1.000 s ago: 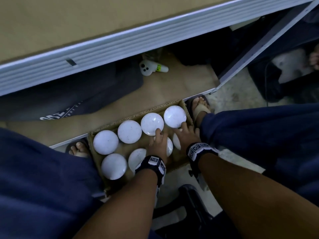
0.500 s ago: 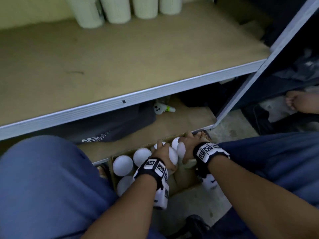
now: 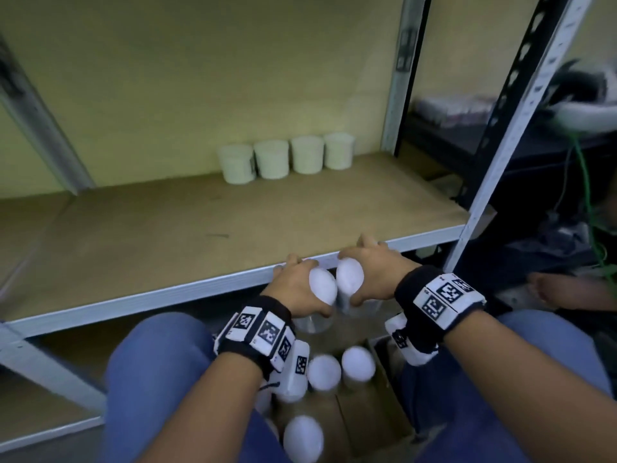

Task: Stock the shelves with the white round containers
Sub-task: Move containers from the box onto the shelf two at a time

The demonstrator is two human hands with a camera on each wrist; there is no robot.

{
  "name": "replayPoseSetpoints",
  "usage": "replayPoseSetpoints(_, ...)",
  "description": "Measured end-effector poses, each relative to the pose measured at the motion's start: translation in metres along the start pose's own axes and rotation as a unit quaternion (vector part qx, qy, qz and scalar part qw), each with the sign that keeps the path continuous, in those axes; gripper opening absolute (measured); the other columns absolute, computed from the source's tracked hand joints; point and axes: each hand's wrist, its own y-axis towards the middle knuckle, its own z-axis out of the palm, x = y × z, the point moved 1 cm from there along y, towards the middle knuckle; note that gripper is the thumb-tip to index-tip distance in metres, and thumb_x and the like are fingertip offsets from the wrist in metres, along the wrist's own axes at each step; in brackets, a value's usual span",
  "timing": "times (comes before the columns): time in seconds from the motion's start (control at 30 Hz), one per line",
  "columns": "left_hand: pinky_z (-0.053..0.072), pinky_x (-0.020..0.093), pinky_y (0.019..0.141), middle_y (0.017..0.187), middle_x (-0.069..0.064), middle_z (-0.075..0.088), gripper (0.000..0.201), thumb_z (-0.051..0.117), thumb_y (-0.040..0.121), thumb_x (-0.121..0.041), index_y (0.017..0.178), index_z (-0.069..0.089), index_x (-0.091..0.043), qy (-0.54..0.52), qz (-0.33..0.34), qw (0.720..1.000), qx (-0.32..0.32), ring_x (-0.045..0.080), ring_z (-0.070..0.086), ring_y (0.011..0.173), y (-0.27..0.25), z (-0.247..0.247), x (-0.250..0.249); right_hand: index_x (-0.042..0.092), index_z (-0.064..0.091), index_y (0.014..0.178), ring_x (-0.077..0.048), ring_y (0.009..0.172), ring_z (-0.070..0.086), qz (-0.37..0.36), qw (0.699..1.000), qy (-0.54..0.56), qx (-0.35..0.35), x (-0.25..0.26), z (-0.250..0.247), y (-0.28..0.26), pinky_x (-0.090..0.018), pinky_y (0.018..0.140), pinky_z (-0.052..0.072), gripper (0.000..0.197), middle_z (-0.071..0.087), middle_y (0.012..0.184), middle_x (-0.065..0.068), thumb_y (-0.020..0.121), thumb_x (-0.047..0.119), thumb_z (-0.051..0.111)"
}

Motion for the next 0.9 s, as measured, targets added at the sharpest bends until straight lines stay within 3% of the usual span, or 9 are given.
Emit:
replayPoseSetpoints(0.27, 0.045, 0.04, 0.099, 0.133, -0.001, 0.042, 0.09, 0.08, 0.057, -0.046, 0.137, 0.043, -0.027, -0.016, -0.008, 0.997, -0.08, 0.023, 0.044, 0.125, -0.018, -0.086, 0.0, 0.036, 0.042, 0.135, -0.029, 0.113, 0.048, -0.026, 0.995, 0.046, -0.086, 0.034, -0.073, -0.007, -0.038, 0.093, 0.043, 0.085, 0.035, 0.125, 0.0, 0.06, 0.043, 0.081)
replayPoseSetpoints(0.43, 0.044, 0.034, 0.095, 0.134, 0.002, 0.043, 0.09, 0.08, 0.058, -0.044, 0.138, 0.044, -0.026, 0.0, -0.012, 0.992, -0.125, 0.023, 0.044, 0.127, -0.02, -0.122, 0.008, 0.035, 0.044, 0.134, -0.029, 0.115, 0.049, -0.042, 0.991, 0.063, -0.106, 0.055, -0.096, 0.009, -0.046, 0.099, 0.045, 0.086, 0.037, 0.126, -0.001, 0.057, 0.045, 0.081)
replayPoseSetpoints(0.53, 0.044, 0.033, 0.094, 0.132, 0.001, 0.046, 0.087, 0.08, 0.058, -0.044, 0.136, 0.047, -0.026, -0.007, -0.023, 0.989, -0.143, 0.022, 0.046, 0.124, -0.019, -0.136, 0.018, 0.032, 0.048, 0.133, -0.027, 0.115, 0.05, -0.057, 0.989, 0.075, -0.118, 0.066, -0.102, 0.022, -0.044, 0.098, 0.046, 0.084, 0.04, 0.127, -0.002, 0.057, 0.043, 0.082)
replayPoseSetpoints(0.73, 0.042, 0.029, 0.086, 0.13, 0.001, 0.048, 0.078, 0.081, 0.062, -0.039, 0.132, 0.052, -0.024, -0.029, -0.039, 0.986, -0.161, 0.021, 0.049, 0.118, -0.013, -0.146, 0.044, 0.024, 0.055, 0.129, -0.024, 0.11, 0.052, -0.075, 0.986, 0.091, -0.121, 0.085, -0.099, 0.051, -0.03, 0.083, 0.045, 0.075, 0.044, 0.124, -0.004, 0.061, 0.039, 0.083)
replayPoseSetpoints(0.9, 0.042, 0.03, 0.09, 0.132, 0.002, 0.049, 0.077, 0.081, 0.061, -0.039, 0.131, 0.054, -0.022, -0.039, -0.063, 0.982, -0.171, 0.021, 0.049, 0.121, -0.004, -0.144, 0.068, 0.025, 0.058, 0.126, -0.022, 0.12, 0.048, -0.081, 0.985, 0.103, -0.109, 0.101, -0.089, 0.078, -0.034, 0.094, 0.046, 0.072, 0.049, 0.131, -0.005, 0.059, 0.04, 0.082)
